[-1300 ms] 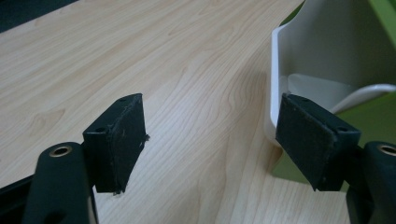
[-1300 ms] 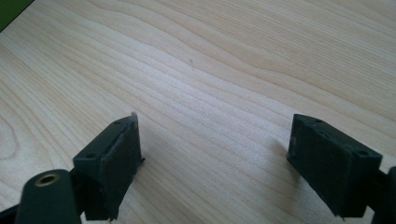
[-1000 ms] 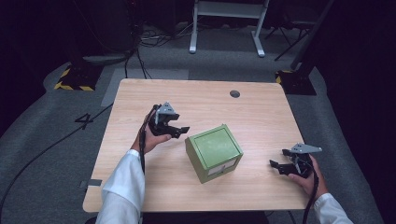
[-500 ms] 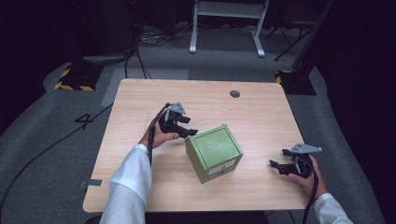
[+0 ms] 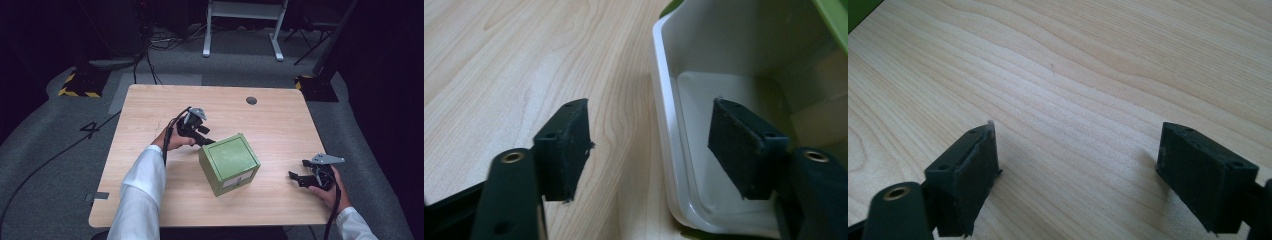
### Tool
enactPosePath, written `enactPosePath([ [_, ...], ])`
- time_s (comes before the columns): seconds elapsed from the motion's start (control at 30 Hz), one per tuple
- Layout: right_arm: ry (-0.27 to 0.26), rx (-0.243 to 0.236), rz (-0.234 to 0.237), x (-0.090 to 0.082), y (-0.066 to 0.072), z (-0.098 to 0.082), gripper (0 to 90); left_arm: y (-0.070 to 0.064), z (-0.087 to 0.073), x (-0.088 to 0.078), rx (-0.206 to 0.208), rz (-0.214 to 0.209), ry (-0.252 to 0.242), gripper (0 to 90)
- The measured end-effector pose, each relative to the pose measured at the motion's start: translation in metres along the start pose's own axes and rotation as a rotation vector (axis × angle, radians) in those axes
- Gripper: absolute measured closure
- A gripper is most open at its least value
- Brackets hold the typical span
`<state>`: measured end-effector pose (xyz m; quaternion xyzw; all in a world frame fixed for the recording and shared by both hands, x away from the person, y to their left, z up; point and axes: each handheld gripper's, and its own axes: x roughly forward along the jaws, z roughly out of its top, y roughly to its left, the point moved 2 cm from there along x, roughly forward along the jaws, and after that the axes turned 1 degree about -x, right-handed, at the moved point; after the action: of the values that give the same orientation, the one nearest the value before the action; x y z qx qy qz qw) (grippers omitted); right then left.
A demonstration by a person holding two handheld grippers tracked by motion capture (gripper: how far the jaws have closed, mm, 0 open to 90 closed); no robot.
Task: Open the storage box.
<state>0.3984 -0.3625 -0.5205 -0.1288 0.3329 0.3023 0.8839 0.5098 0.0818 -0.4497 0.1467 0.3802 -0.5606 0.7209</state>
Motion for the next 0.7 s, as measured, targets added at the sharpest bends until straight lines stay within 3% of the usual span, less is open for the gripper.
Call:
enactPosePath([
  [0.03, 0.0, 0.0, 0.0, 0.0, 0.0, 0.0, 16.8, 0.0, 0.0, 0.0, 0.0, 0.0, 0.0, 40.9],
  [0.07, 0.0, 0.0, 0.0, 0.0, 0.0, 0.0, 16.8, 0.003, -0.002, 0.001, 0.008, 0.032, 0.05, 45.4],
  [0.2, 0.0, 0.0, 0.0, 0.0, 0.0, 0.0, 16.8, 0.004, -0.004, 0.003, 0.004, -0.008, 0.053, 47.4],
  [0.43, 0.0, 0.0, 0.0, 0.0, 0.0, 0.0, 16.8, 0.006, -0.003, 0.002, 0.007, 0.002, 0.05, 48.6],
  [0.6, 0.001, -0.001, 0.0, 0.0, 0.0, 0.0, 16.8, 0.009, -0.003, -0.007, -0.004, 0.083, 0.015, 49.9],
  [0.63, 0.0, 0.0, 0.0, 0.0, 0.0, 0.0, 16.8, 0.012, -0.004, -0.008, 0.001, 0.153, 0.025, 54.0],
  [0.7, 0.0, -0.001, -0.001, 0.0, 0.0, 0.0, 16.8, 0.014, -0.005, -0.008, -0.004, 0.167, 0.038, 52.4],
])
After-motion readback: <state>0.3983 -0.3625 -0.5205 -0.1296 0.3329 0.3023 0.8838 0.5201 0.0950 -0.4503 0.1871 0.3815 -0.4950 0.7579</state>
